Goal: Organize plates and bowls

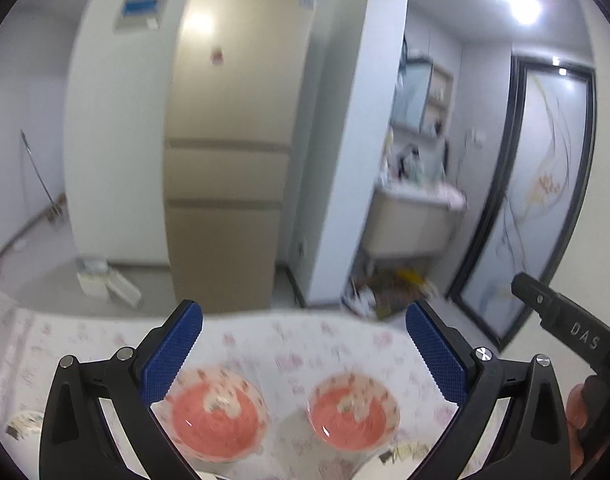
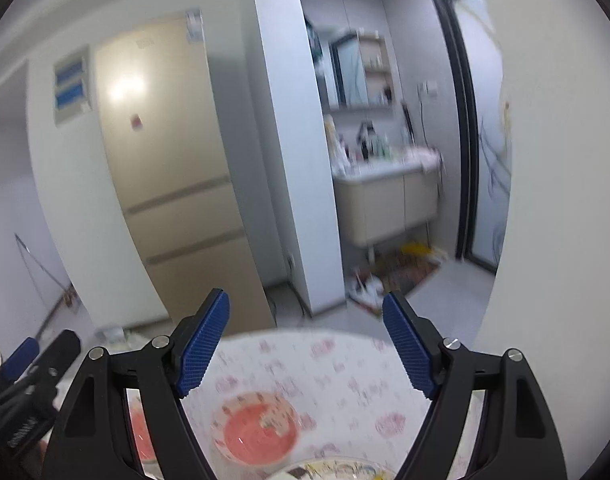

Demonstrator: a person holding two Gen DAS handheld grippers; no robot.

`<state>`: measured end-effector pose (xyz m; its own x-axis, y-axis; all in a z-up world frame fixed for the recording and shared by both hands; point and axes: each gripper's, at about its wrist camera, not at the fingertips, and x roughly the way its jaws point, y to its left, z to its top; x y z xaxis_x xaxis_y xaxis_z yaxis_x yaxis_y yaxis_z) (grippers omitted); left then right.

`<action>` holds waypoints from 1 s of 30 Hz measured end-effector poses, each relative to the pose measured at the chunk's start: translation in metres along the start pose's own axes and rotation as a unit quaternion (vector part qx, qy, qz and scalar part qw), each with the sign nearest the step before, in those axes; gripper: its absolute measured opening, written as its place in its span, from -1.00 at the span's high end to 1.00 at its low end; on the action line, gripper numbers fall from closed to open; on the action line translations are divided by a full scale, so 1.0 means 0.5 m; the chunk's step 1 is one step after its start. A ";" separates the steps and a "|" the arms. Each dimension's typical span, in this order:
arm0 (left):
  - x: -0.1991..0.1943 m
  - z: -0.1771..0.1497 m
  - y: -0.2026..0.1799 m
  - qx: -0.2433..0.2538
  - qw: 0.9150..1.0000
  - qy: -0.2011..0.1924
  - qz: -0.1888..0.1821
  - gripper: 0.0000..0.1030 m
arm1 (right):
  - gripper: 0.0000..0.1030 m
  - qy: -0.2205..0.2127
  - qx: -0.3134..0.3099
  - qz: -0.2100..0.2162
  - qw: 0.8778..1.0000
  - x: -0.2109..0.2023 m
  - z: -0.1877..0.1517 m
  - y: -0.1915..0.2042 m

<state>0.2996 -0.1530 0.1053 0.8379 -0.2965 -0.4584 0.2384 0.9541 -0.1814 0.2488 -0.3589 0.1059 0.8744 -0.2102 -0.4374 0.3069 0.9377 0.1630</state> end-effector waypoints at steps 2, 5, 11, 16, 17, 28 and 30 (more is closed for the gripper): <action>0.051 -0.017 0.001 -0.003 0.999 0.048 -0.002 -1.00 | -0.52 0.033 0.002 0.000 0.999 0.041 -0.008 -0.007; 0.111 -0.044 -0.008 0.010 0.996 0.088 0.007 -1.00 | -0.52 0.072 0.002 -0.028 0.997 0.089 -0.029 -0.023; 0.210 -0.101 -0.032 0.042 0.985 0.165 -0.015 -0.74 | -0.52 0.162 0.009 -0.020 0.987 0.176 -0.074 -0.057; 0.271 -0.140 -0.038 0.046 0.977 0.206 -0.006 -0.43 | -0.49 0.232 0.003 0.007 0.973 0.231 -0.113 -0.071; 0.279 -0.148 -0.038 0.049 0.976 0.213 -0.001 -0.36 | -0.48 0.242 0.000 0.021 0.970 0.241 -0.122 -0.069; 0.337 -0.196 -0.024 0.028 0.961 0.274 -0.019 0.07 | -0.09 0.326 -0.027 0.038 0.944 0.306 -0.198 -0.035; 0.352 -0.207 -0.014 0.004 0.955 0.294 -0.033 0.25 | 0.04 0.337 -0.024 0.045 0.940 0.311 -0.205 -0.034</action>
<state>0.3946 -0.2161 -0.0643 0.4007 -0.3263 -0.8561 0.2863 0.9322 -0.2213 0.3412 -0.3790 -0.0558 0.4543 0.0781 -0.8874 0.2128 0.9578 0.1932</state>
